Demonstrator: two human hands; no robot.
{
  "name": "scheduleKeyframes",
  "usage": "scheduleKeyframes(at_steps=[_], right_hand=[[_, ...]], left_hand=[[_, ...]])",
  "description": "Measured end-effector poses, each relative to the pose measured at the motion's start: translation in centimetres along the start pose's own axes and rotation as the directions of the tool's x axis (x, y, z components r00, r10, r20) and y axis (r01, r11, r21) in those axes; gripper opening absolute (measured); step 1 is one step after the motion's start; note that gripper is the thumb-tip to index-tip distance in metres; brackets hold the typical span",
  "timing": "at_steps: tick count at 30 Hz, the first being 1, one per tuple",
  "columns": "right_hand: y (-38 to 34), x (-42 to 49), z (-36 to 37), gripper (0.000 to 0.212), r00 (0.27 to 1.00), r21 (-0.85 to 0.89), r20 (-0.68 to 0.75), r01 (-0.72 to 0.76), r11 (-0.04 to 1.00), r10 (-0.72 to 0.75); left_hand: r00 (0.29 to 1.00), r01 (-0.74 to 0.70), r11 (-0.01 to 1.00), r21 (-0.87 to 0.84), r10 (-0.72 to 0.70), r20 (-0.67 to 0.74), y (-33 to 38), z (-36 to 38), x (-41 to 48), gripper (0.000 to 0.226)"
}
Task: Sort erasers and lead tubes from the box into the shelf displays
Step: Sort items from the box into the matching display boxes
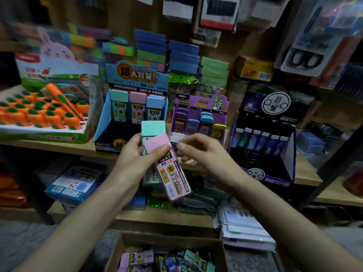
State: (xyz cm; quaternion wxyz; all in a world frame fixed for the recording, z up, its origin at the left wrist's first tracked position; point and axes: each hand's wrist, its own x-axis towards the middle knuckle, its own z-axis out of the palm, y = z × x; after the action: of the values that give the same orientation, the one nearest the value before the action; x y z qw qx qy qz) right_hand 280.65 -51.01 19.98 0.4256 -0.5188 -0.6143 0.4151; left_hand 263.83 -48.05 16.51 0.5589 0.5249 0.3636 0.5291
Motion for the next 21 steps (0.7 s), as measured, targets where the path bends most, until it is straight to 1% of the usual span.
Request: scheduleKeyframes(at_steps=[2,3,6,7,10,11,13,15,16,18,19,21], right_hand=[[-1.0,1.6,1.6,0.012,0.999,-0.033,0.027,0.023,0.999,-0.022],[-1.3,2.3,2.4,0.011,0.999,-0.016,0.049,0.014,1.000,-0.013],[-2.1,4.0,5.1,0.007,0.992,0.113,0.118,-0.049,0.992,0.036],[-2.3,4.5,5.8,0.007,0.991,0.101,0.130,-0.058,0.993,0.044],[-2.3,5.6,7.7,0.013,0.994,-0.080,0.110,-0.017,0.997,0.025],[-2.3,5.8,8.3,0.014,0.994,-0.111,0.107,-0.013,0.994,0.025],[-2.5,6.1,9.5,0.014,0.992,-0.097,0.126,-0.004,0.995,0.016],[-3.0,6.7,10.2,0.014,0.992,-0.054,0.124,0.043,0.998,-0.036],[-3.4,7.2,10.2,0.015,0.993,-0.034,0.095,0.072,0.997,-0.068],[-4.4,8.8,9.4,0.018,0.990,-0.023,-0.019,0.137,0.990,-0.138],[-4.9,10.0,8.8,0.017,0.979,-0.033,-0.095,0.180,0.983,-0.183],[-5.6,12.5,7.3,0.014,0.929,-0.101,-0.239,0.265,0.959,-0.282]], left_hand=[[1.000,-0.010,0.998,0.058,0.009,0.010,0.4,-1.3,0.3,0.057],[1.000,-0.018,0.996,0.090,0.017,0.006,0.6,-2.0,0.4,0.058],[0.996,-0.070,0.974,0.215,0.080,-0.037,1.1,-4.4,0.8,0.059],[0.994,-0.078,0.966,0.245,0.094,-0.052,1.1,-5.2,0.8,0.058],[0.986,-0.103,0.944,0.313,0.139,-0.095,1.1,-7.1,0.7,0.047],[0.980,-0.112,0.937,0.332,0.159,-0.119,1.1,-7.5,0.8,0.045],[0.962,-0.121,0.928,0.353,0.197,-0.187,1.2,-8.2,0.9,0.046],[0.936,-0.135,0.938,0.320,0.227,-0.271,1.6,-8.9,0.9,0.045],[0.919,-0.143,0.947,0.287,0.235,-0.316,1.8,-9.4,0.9,0.042],[0.889,-0.161,0.964,0.211,0.234,-0.394,2.5,-10.2,0.7,0.037],[0.878,-0.170,0.971,0.168,0.227,-0.422,2.8,-10.6,0.6,0.038],[0.869,-0.172,0.980,0.104,0.200,-0.452,3.2,-11.0,0.4,0.043]])
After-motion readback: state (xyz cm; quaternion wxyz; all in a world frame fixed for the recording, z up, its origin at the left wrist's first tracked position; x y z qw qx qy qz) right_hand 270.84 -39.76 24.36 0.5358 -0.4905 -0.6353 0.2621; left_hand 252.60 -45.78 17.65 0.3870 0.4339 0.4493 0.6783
